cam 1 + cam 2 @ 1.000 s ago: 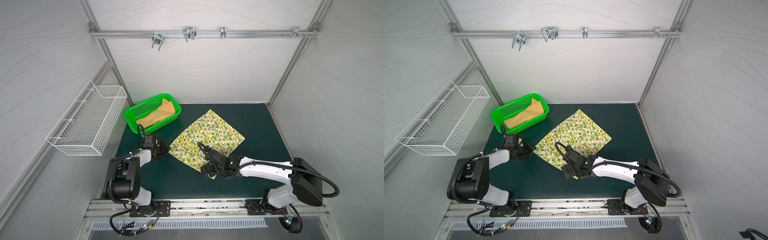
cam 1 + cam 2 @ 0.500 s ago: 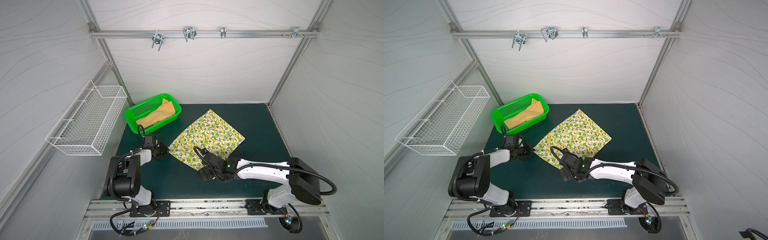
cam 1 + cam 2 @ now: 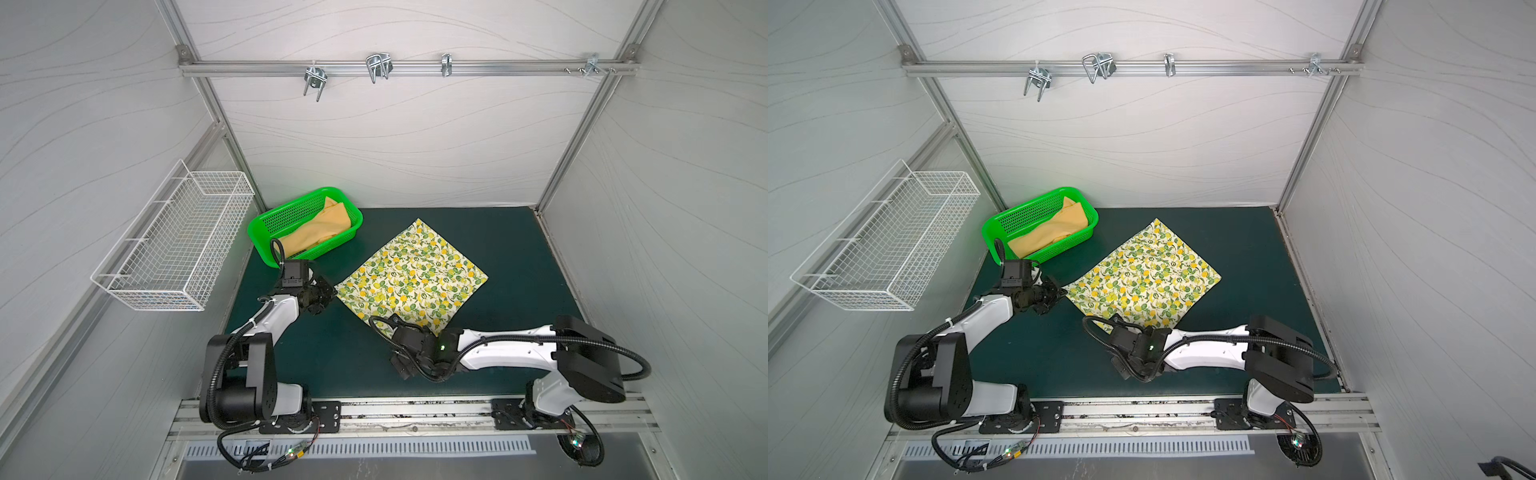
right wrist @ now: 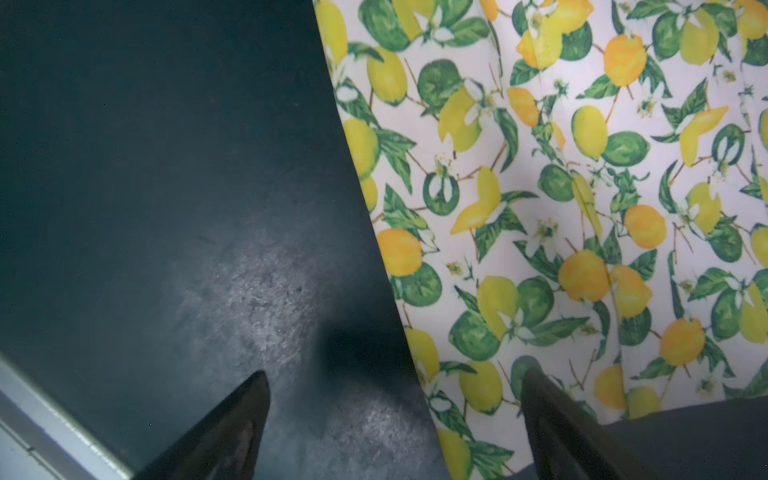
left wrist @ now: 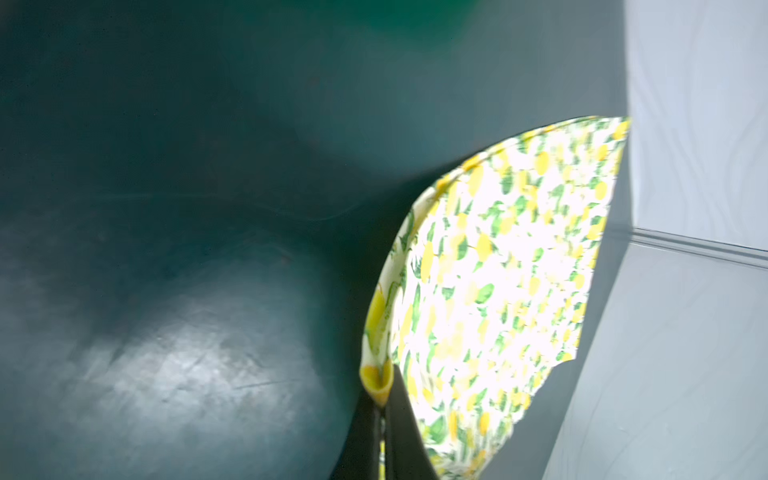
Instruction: Fold and stack the skirts
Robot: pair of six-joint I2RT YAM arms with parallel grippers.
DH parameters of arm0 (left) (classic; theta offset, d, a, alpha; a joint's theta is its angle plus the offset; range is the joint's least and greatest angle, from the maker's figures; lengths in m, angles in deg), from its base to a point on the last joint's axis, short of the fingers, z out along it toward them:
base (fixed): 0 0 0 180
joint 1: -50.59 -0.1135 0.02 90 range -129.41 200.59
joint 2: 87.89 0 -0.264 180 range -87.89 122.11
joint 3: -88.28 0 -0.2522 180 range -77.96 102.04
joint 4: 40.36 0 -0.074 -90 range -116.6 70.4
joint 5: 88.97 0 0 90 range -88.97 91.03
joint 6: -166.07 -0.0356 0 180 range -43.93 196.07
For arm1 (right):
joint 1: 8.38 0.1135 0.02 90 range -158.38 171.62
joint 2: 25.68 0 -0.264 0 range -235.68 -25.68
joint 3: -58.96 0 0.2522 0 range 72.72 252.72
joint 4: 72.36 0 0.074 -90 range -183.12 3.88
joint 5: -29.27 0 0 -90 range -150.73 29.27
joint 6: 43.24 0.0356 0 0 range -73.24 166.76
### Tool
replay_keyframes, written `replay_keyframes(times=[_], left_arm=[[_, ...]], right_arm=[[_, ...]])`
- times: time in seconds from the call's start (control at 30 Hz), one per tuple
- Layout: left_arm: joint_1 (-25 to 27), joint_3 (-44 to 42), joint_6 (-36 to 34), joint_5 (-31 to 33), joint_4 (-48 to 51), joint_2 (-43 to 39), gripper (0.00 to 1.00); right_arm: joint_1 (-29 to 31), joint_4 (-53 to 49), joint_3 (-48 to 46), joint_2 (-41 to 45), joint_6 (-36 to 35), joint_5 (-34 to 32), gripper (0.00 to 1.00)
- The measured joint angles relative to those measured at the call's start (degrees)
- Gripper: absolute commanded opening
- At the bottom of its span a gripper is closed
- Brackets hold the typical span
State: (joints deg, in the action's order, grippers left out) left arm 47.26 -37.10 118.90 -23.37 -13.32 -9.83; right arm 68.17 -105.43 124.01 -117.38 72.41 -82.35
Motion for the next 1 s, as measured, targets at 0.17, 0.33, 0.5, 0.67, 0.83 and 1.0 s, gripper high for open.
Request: replay_keyframes(times=[0.17, 0.33, 0.5, 0.67, 0.83, 1.0], left_arm=[[0.0, 3.43, -0.7, -0.13, 2.78, -1.4, 0.0], [0.0, 4.48, -0.81, -0.22, 4.61, -1.4, 0.0], [0.0, 6.49, -0.81, -0.28, 6.21, -0.85, 0.0], [0.0, 8.85, -0.83, -0.31, 6.86, -0.2, 0.0], [0.0, 10.56, -0.87, -0.31, 7.48, 0.13, 0.0], [-0.07, 11.72, -0.9, -0.33, 8.31, 0.26, 0.0]], right_arm=[[0.17, 0.24, 0.0, -1.62, -0.02, -0.24, 0.83], [0.76, 0.81, 0.85, -5.38, 0.07, -0.04, 0.78], [2.08, 1.6, 2.86, -7.39, 0.31, 0.22, 0.75], [2.14, 2.16, 2.86, -7.69, 1.64, 0.31, 0.74], [2.19, 2.58, 2.86, -7.91, 2.89, 0.68, 0.68], [2.25, 4.07, 2.91, -8.52, 3.48, 1.38, 0.58]])
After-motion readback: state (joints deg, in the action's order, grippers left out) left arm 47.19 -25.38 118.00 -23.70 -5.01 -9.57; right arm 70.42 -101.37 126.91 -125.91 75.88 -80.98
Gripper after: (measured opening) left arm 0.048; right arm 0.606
